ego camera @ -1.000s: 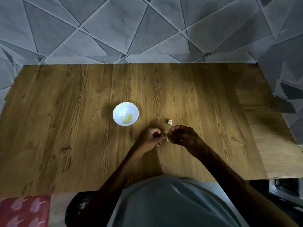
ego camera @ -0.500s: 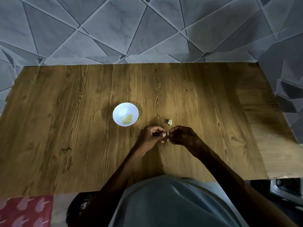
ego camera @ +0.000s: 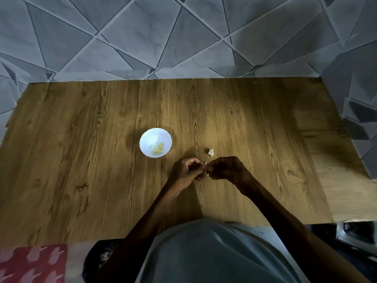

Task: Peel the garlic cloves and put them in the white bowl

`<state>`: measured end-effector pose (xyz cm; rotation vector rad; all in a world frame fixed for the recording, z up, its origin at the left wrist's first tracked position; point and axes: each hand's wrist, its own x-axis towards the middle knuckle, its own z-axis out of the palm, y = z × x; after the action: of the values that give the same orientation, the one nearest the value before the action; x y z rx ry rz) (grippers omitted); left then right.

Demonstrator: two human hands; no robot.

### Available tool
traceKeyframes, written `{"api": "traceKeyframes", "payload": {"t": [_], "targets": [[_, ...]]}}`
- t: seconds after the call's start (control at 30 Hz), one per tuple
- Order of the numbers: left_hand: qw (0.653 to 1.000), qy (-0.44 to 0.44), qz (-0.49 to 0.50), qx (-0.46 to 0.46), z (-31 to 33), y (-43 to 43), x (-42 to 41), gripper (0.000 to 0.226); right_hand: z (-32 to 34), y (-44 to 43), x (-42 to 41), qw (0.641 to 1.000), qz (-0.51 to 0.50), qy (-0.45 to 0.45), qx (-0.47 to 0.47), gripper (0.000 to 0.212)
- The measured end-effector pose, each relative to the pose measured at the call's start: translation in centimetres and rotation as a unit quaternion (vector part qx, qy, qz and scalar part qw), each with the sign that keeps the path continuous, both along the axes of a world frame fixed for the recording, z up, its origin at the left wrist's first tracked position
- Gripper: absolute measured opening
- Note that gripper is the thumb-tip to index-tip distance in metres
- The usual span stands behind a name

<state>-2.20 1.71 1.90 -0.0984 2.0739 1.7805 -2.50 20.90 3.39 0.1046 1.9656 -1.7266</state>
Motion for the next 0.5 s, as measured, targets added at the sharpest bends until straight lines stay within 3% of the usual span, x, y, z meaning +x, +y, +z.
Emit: {"api": "traceKeyframes", "payload": {"t": [0.2,0.5], "targets": [[1.0,0.007,-0.003,-0.016,-0.13,0.21,0.09,0.01,-0.02,-0.93,-0.31,0.991,0.002,0.056,0.123,0.016],[1.0,0.004,0.0,0.009,-0.49,0.27,0.38,0.008,-0.8,-0.69,-0.06,0.997,-0.02,-0.058,0.044,0.018]]}}
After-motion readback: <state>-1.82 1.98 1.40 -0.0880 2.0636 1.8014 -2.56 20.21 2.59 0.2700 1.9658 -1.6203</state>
